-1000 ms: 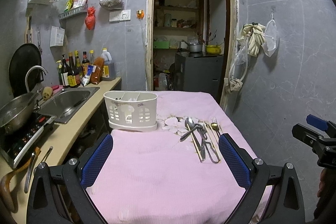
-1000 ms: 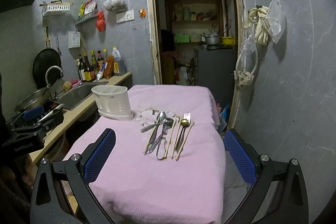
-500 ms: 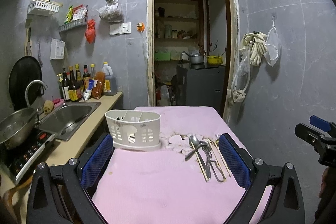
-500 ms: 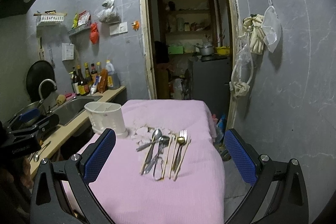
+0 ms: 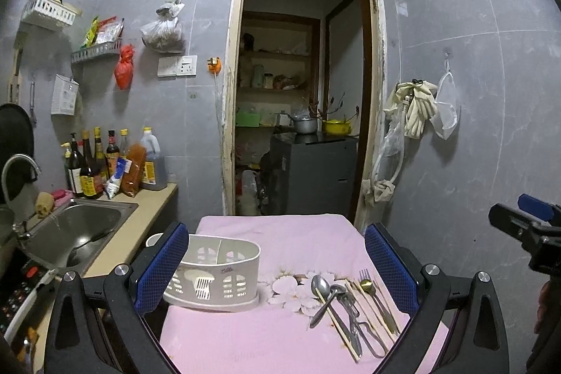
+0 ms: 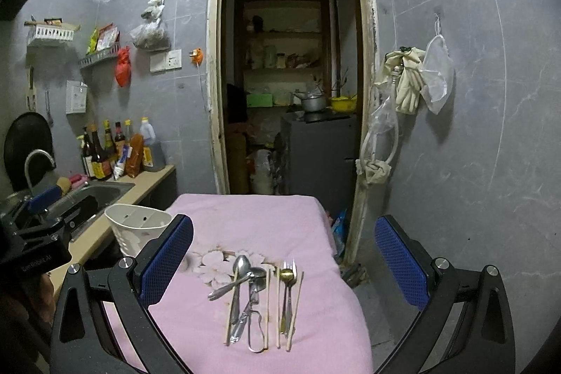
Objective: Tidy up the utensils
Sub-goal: 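Grasp a silver spoon with the left tool while the right tool grasps a wooden chopstick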
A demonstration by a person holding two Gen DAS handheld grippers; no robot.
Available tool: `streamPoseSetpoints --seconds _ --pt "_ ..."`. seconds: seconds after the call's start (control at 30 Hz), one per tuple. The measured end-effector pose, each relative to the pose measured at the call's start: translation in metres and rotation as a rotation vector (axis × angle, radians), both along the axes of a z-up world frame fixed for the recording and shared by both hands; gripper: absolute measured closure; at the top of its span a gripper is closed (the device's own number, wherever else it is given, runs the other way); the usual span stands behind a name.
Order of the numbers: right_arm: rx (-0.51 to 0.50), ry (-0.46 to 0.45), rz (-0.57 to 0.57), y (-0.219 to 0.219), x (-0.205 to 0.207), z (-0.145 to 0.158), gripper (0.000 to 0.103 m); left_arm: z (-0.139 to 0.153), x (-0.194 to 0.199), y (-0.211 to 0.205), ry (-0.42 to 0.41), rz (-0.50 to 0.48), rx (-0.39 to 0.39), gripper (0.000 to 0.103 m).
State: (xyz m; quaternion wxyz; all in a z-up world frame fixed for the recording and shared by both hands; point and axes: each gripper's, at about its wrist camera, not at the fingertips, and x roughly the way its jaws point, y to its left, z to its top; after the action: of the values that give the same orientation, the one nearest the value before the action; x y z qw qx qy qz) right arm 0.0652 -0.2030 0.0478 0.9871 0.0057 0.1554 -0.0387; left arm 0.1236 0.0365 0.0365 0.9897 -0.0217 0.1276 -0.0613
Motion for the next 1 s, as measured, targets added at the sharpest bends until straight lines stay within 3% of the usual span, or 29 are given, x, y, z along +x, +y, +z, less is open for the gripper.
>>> streamPoseSetpoints --seconds 0.13,0.37,0.63,0.7,0.77,0.87,1.0 --pt "0.007 0.051 0.007 -0.005 0.016 -0.003 0.001 -0.007 0.015 0.000 0.010 -0.020 0.007 0.002" --pt "0.043 0.085 0.008 -0.029 0.048 -0.021 0.001 -0.027 0.051 -0.012 0.098 -0.047 -0.015 0.002" --pt "0.121 0.150 0.066 -0.066 0.112 -0.059 0.003 -0.057 0.101 -0.047 0.175 -0.045 -0.005 0.002" --pt "0.127 0.168 0.086 -0.070 0.129 -0.076 0.012 -0.069 0.115 -0.056 0.182 -0.043 -0.006 0.002" --pt "0.153 0.213 0.099 -0.074 0.148 -0.096 0.034 -0.085 0.131 -0.065 0.211 -0.046 -0.003 0.002" --pt "0.207 0.287 0.131 -0.080 0.176 -0.128 0.046 -0.107 0.155 -0.073 0.253 -0.040 0.003 0.002" --pt "0.237 0.359 0.171 -0.083 0.204 -0.166 0.051 -0.130 0.181 -0.079 0.314 -0.039 -0.002 0.009"
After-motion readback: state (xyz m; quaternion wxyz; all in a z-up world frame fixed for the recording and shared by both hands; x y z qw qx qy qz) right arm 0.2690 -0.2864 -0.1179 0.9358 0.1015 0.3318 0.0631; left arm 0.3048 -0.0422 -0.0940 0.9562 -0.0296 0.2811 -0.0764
